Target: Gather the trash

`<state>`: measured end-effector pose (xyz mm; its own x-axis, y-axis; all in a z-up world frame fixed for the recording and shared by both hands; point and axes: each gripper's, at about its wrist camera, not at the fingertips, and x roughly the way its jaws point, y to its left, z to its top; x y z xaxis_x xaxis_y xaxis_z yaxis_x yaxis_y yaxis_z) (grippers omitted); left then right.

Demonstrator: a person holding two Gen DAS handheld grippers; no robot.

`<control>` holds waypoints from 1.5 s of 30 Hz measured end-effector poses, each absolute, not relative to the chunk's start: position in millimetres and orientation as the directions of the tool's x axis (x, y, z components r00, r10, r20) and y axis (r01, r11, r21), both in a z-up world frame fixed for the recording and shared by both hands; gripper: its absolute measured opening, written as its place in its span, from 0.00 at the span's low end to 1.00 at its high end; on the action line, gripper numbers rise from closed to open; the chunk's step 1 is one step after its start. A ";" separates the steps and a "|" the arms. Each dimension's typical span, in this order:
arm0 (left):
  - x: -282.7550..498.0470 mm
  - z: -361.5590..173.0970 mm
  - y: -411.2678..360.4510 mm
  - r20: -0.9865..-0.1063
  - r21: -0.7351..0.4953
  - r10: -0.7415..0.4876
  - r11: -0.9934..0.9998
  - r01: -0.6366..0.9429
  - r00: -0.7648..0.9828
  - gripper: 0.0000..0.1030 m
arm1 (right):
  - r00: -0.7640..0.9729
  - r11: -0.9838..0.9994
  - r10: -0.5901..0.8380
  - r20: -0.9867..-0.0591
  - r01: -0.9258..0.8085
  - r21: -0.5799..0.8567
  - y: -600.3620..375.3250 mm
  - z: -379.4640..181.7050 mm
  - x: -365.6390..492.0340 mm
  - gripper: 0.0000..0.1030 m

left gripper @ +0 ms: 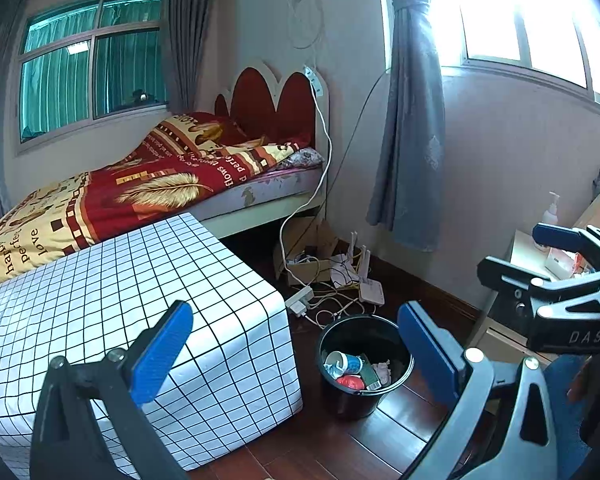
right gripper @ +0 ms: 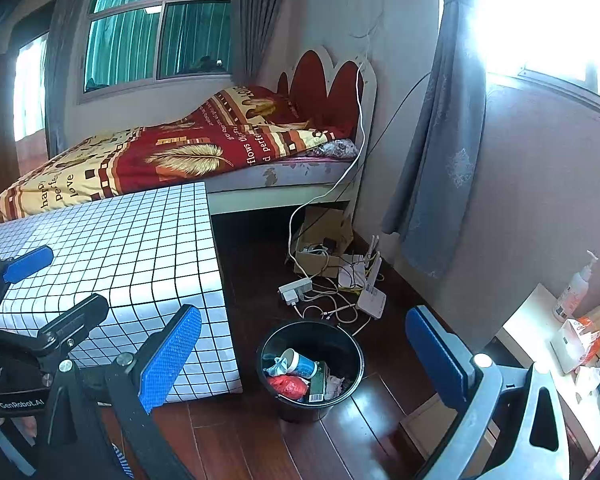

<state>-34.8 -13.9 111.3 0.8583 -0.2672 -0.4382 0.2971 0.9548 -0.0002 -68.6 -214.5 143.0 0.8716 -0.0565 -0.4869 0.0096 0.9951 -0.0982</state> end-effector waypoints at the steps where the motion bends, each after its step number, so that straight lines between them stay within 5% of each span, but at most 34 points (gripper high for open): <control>1: -34.9 111.2 -13.8 -0.437 -0.002 -0.269 0.954 0.298 0.858 1.00 | 0.872 0.995 -0.056 -0.486 0.010 -0.098 -214.7 143.4 -69.0 1.00; 45: -33.4 113.4 -19.1 -0.440 -0.006 -0.288 0.948 0.318 0.850 1.00 | 0.873 0.996 -0.057 -0.484 0.016 -0.089 -222.6 144.4 -71.6 1.00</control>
<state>-33.4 -19.1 113.4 0.8503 -0.2884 -0.4403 0.3183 0.9480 -0.0063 -71.6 -222.6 144.4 0.8731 -0.0569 -0.4843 0.0156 0.9959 -0.0889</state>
